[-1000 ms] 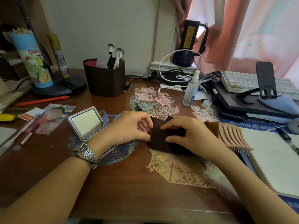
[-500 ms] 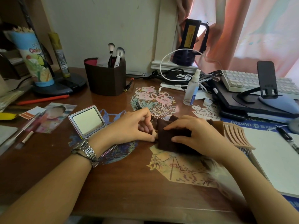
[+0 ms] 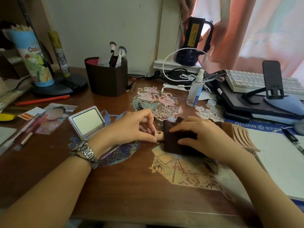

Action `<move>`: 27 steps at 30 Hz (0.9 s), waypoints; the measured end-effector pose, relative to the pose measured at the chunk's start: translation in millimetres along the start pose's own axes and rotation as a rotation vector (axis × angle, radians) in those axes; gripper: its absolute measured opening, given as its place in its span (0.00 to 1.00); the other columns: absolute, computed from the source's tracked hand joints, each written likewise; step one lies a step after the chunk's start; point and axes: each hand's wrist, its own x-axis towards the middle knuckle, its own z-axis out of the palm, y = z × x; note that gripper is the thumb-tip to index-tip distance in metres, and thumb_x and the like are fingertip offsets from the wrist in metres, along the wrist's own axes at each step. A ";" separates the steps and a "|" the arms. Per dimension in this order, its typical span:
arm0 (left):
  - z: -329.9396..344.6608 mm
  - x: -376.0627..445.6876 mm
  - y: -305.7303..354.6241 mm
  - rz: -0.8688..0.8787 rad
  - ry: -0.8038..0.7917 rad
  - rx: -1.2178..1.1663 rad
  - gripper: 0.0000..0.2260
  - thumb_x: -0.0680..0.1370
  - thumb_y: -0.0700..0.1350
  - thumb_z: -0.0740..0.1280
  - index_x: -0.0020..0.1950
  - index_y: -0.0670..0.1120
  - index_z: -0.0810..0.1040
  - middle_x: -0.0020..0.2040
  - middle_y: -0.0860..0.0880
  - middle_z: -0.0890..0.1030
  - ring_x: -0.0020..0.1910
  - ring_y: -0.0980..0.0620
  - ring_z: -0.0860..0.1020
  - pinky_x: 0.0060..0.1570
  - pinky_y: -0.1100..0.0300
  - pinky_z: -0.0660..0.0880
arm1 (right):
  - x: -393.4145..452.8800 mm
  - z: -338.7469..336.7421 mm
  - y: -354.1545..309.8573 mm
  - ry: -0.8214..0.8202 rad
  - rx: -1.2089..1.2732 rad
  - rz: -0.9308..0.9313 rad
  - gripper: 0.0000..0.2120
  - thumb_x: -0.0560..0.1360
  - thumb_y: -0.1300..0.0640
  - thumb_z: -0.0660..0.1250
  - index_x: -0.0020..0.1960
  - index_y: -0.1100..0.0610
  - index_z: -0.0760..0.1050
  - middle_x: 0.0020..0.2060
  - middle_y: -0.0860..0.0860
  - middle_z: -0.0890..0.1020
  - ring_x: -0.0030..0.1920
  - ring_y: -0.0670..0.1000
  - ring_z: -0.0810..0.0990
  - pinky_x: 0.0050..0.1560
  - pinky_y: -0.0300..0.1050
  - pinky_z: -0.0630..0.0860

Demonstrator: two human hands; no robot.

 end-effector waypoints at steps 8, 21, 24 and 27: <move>0.0 1.3 -0.4 -0.023 -0.012 0.008 0.18 0.68 0.37 0.76 0.45 0.44 0.67 0.47 0.47 0.82 0.47 0.48 0.81 0.51 0.50 0.79 | 7.7 10.9 -9.5 0.029 -0.009 -0.064 0.18 0.74 0.51 0.68 0.62 0.39 0.73 0.54 0.44 0.76 0.54 0.45 0.75 0.51 0.50 0.77; -1.6 0.1 0.1 -0.027 -0.020 0.038 0.17 0.69 0.41 0.77 0.46 0.46 0.68 0.46 0.50 0.83 0.46 0.53 0.82 0.51 0.55 0.79 | -8.4 -10.8 3.8 -0.028 0.006 0.012 0.17 0.73 0.49 0.68 0.61 0.38 0.73 0.53 0.36 0.75 0.53 0.39 0.75 0.54 0.43 0.76; -4.1 0.3 -0.2 -0.073 -0.053 0.006 0.18 0.69 0.42 0.77 0.52 0.47 0.72 0.48 0.51 0.83 0.48 0.54 0.81 0.55 0.55 0.79 | -19.6 -22.5 14.0 0.154 0.160 0.091 0.12 0.72 0.50 0.70 0.55 0.42 0.78 0.50 0.38 0.80 0.51 0.38 0.78 0.55 0.39 0.75; -3.5 1.2 3.5 -0.111 -0.105 -0.028 0.18 0.71 0.43 0.75 0.57 0.50 0.73 0.52 0.53 0.82 0.51 0.56 0.80 0.58 0.58 0.77 | -32.0 -29.9 31.0 0.371 0.260 0.254 0.09 0.71 0.51 0.70 0.52 0.47 0.80 0.49 0.43 0.81 0.50 0.42 0.79 0.51 0.36 0.75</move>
